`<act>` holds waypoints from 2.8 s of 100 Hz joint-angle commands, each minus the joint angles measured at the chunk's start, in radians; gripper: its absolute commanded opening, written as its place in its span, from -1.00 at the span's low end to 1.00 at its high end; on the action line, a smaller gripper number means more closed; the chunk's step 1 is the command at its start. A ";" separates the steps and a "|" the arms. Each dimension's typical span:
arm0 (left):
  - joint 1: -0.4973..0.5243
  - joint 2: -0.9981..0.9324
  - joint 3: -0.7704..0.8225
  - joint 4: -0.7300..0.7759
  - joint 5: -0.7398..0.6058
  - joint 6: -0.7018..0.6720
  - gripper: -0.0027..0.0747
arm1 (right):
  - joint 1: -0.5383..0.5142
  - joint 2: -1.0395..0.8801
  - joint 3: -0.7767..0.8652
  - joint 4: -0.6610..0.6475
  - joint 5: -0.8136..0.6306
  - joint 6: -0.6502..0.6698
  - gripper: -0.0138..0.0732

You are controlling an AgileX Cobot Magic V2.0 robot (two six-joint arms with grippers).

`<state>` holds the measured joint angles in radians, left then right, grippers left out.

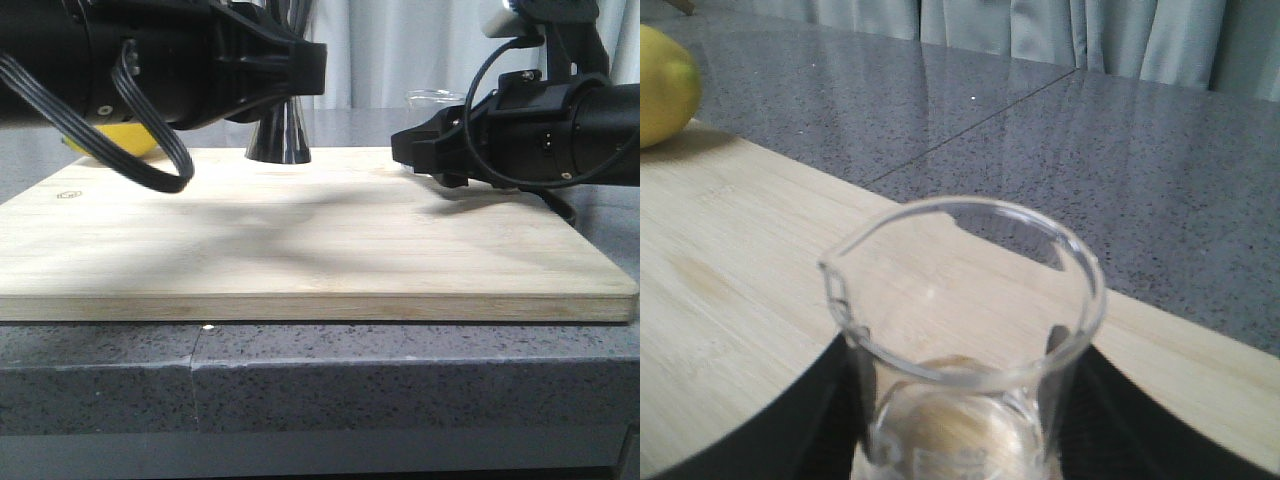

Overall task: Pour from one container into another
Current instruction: 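Tilt the beaker upright and lower it onto the board, right gripper, then open the right gripper and lift it away from the beaker, then lower the jigger onto the board with the left gripper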

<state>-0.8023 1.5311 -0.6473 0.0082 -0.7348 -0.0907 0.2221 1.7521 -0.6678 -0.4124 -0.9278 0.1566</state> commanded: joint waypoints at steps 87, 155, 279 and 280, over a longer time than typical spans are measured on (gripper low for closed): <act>0.002 -0.042 -0.025 -0.008 -0.109 0.000 -0.98 | -0.004 -0.040 -0.022 0.000 -0.176 -0.009 0.54; 0.132 -0.042 -0.006 -0.033 -0.116 0.007 -0.98 | -0.004 -0.208 -0.063 0.087 -0.332 -0.061 0.54; 0.183 0.090 0.209 -0.046 -0.510 -0.055 -0.98 | -0.004 -0.367 -0.065 0.091 -0.353 -0.059 0.54; 0.183 0.090 0.209 -0.046 -0.510 -0.055 -0.98 | -0.004 -0.367 -0.065 0.091 -0.353 -0.059 0.54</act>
<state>-0.6219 1.6481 -0.4262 -0.0346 -1.1506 -0.1327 0.2221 1.4203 -0.7058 -0.3407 -1.1499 0.1034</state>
